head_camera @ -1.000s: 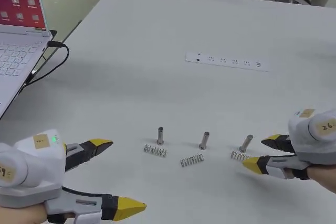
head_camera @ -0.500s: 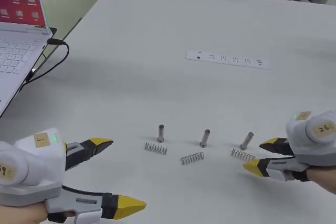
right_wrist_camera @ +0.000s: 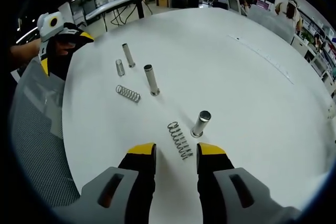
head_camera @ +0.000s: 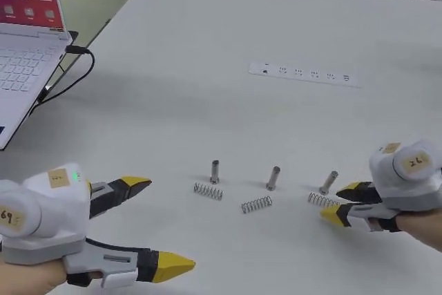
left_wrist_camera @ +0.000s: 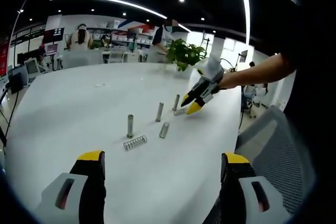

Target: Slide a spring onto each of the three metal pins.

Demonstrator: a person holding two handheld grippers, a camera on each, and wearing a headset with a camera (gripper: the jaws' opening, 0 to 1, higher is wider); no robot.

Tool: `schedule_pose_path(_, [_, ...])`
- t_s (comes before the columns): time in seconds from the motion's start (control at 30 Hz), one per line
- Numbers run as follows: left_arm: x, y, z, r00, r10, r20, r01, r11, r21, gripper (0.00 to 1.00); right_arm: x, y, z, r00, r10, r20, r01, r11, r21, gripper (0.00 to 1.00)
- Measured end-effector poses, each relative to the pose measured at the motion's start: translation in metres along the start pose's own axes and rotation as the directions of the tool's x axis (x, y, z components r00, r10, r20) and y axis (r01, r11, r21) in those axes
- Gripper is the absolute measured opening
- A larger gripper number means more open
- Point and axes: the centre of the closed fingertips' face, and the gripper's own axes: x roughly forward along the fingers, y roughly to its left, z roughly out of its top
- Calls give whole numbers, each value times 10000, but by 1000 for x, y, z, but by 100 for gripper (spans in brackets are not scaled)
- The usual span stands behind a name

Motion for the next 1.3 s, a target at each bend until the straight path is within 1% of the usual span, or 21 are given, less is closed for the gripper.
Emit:
schedule_pose_path(0.13, [0, 1, -1, 10000, -1, -10, 1, 10000, -18, 88, 2, -2, 1, 10000, 34, -41, -34, 10000, 59, 28])
schedule_pose_path(0.23, [1, 0, -3, 10000, -24, -29, 24, 10000, -41, 88, 6, -3, -2, 9997, 118, -209, -116, 9999, 100, 25])
schedule_pose_path(0.4, [-1, 0, -5, 10000, -6, -49, 5, 10000, -82, 88, 8, 0, -3, 9993, 217, -290, -215, 9997, 71, 24])
schedule_pose_path(0.57, [-1, 1, -4, 10000, 35, -29, -35, 9999, -106, 88, 10, 1, -5, 9991, 208, -374, -205, 9998, 80, 23])
schedule_pose_path(0.9, [-1, 1, -7, 10000, 14, -88, -15, 9999, -149, 88, 11, 4, -9, 9981, 227, -565, -229, 9997, -27, 18])
schedule_pose_path(1.1, [-2, 2, -7, 10000, 41, -74, -42, 9999, -165, 88, 12, 6, -10, 9979, 249, -592, -256, 9996, -107, 14])
schedule_pose_path(1.2, [-3, 1, -8, 9999, 31, -99, -32, 9999, -150, 88, 11, 8, -10, 9977, 258, -627, -271, 9994, -200, 10])
schedule_pose_path(1.3, [-3, 1, -8, 10000, 30, -80, -32, 9999, -153, 88, 11, 9, -10, 9981, 248, -561, -264, 9992, -285, 9])
